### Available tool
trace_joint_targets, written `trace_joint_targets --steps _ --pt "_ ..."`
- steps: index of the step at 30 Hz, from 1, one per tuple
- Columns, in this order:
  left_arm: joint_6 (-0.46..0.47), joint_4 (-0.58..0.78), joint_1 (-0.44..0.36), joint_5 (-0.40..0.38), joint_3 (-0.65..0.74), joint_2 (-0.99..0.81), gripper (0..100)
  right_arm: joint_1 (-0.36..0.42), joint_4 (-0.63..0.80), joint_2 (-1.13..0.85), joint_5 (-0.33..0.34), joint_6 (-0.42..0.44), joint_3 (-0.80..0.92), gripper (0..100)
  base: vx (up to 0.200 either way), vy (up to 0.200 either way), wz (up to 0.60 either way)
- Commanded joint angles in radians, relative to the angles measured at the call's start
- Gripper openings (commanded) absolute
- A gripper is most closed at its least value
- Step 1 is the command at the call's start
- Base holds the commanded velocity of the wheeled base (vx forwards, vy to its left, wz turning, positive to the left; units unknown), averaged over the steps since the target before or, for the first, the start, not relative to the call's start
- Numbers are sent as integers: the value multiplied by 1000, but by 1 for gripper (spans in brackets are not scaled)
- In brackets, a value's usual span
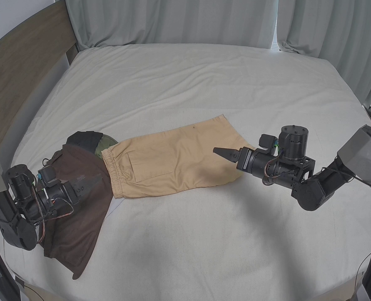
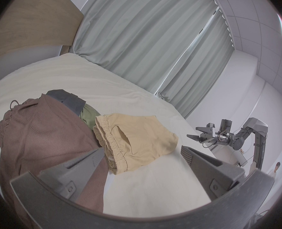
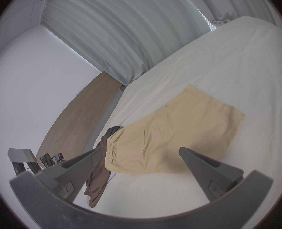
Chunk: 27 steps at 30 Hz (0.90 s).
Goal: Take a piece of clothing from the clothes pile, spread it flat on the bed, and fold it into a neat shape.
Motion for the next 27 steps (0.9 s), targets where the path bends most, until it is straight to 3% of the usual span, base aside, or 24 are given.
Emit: trace_joint_targets --steps 1,18,27 --pt "16 -1 2 1 17 -4 100 42 -5 -5 -19 2 34 100 0 0 0" --pt "57 -1 5 -1 14 17 100 37 -59 121 -35 7 62 100 0 0 0" --pt "82 -1 3 -1 20 40 100 4 -63 222 -36 5 -10 100 0 0 0"
